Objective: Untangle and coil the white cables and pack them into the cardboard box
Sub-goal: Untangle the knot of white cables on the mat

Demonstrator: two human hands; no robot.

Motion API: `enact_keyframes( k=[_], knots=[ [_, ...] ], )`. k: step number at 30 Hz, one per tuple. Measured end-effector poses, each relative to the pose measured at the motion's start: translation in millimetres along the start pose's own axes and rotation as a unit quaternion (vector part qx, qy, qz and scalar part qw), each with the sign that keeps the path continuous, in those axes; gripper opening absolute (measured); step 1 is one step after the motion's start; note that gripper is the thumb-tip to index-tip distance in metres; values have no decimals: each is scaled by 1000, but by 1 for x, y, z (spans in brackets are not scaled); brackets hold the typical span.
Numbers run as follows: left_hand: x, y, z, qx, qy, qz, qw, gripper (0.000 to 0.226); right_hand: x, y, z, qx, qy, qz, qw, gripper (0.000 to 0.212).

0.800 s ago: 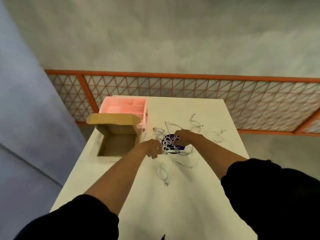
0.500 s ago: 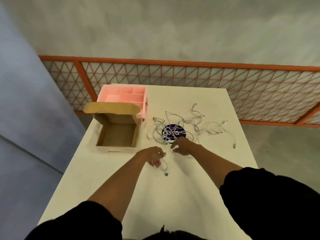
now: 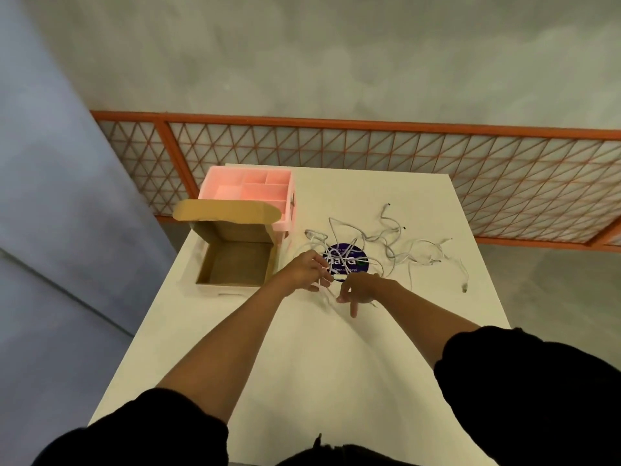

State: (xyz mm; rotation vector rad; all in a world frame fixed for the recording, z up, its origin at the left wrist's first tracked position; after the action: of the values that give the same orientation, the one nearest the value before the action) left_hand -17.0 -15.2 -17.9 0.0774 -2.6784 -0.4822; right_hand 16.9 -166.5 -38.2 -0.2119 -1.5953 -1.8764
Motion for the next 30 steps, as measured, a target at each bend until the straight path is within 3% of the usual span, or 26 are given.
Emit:
enact_keyframes(
  k=[6, 10, 12, 16, 18, 22, 25, 30],
  knots=[
    [-2, 20, -19, 74, 17, -21, 997, 25, 1, 13, 0, -190, -29, 25, 981, 21],
    [2, 30, -20, 47, 29, -21, 998, 27, 0, 22, 2, -352, -71, -105, 927, 15],
    [5, 34, -20, 55, 28, 0, 998, 33, -1, 28, 1, -383, -89, -174, 903, 13],
    [11, 39, -22, 198, 61, 38, 977, 38, -4, 33, -3, -372, -111, -198, 900, 21],
    [10, 41, -25, 266, 55, 43, 961, 35, 0, 33, 0, -336, -117, -167, 920, 31],
    [9, 40, -29, 326, 28, 46, 944, 33, 13, 28, 14, -285, -72, -6, 956, 32],
    [9, 35, -30, 308, 2, 37, 951, 33, 21, 30, 26, -224, -19, 69, 972, 32],
    [5, 28, -23, 237, 14, -19, 971, 36, 28, 50, 39, -180, 48, 129, 974, 34]
  ],
)
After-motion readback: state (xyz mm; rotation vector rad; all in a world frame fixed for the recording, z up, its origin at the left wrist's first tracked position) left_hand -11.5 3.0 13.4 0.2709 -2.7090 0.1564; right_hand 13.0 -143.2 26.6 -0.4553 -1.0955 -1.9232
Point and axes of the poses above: each hand's wrist, its own x-axis away from the middle knuckle, its own y-axis out of the back of the hand, z = x × y, the point moved 1 cm from there along -x, towards the middle knuckle, and after that the axes turned 14 degrees about -z, right-handed, at the moved point
